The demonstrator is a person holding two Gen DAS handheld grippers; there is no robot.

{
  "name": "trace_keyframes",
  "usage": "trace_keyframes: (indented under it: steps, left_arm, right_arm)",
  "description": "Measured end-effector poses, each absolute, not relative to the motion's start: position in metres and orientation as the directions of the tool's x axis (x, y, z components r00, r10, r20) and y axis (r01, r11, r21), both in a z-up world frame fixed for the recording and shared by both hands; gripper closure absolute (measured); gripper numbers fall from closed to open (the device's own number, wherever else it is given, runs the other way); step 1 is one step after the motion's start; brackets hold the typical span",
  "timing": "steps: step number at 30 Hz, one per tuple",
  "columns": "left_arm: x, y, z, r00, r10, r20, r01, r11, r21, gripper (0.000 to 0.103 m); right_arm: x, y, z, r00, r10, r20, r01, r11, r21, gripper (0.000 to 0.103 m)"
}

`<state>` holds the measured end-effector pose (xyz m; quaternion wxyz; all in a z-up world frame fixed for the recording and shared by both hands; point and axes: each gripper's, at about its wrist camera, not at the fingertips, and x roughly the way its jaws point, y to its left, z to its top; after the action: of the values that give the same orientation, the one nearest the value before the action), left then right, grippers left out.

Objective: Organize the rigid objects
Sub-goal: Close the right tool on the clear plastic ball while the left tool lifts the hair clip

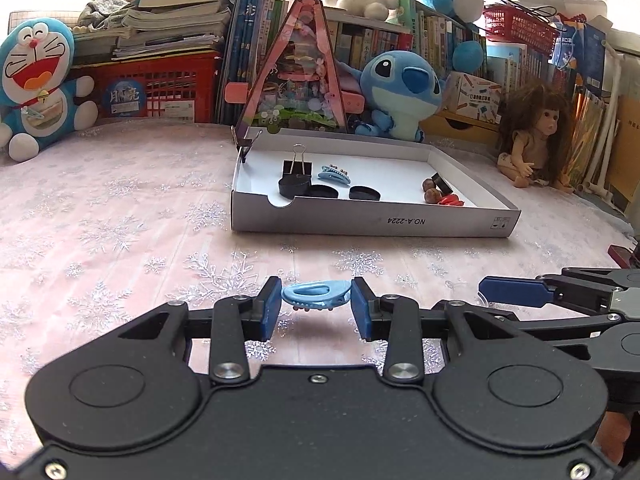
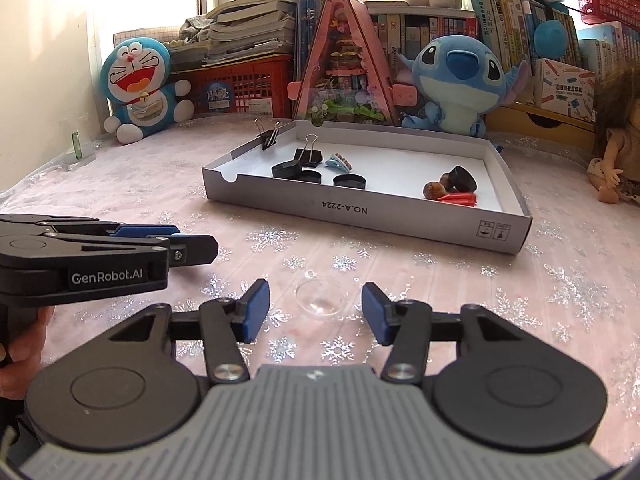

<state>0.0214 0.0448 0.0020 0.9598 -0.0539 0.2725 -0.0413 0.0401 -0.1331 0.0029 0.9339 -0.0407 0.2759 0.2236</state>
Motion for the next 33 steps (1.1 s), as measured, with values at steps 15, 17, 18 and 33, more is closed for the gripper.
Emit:
trace_keyframes:
  steps: [15,17,18,33]
  left_arm:
    - [0.022,0.038,0.002,0.845,-0.124,-0.52,0.069,0.99,-0.124,0.068]
    - [0.022,0.037,0.002,0.845,-0.128,-0.52,0.073,0.989,-0.125,0.068]
    - [0.022,0.036,0.002,0.844,-0.129,-0.52,0.075,0.989,-0.124,0.068]
    - [0.026,0.019,0.008,0.838,-0.125,-0.531,0.097,0.992,-0.08,0.068]
  right_arm:
    - [0.039,-0.13,0.002,0.766,0.368,-0.527,-0.411,0.911,0.039,0.057]
    - [0.038,-0.13,0.002,0.765,0.37,-0.528,-0.411,0.911,0.044,0.064]
    - [0.037,-0.13,0.002,0.765,0.369,-0.527,-0.409,0.911,0.043,0.069]
    - [0.037,-0.14,0.006,0.795,0.333,-0.507,-0.377,0.926,0.016,0.069]
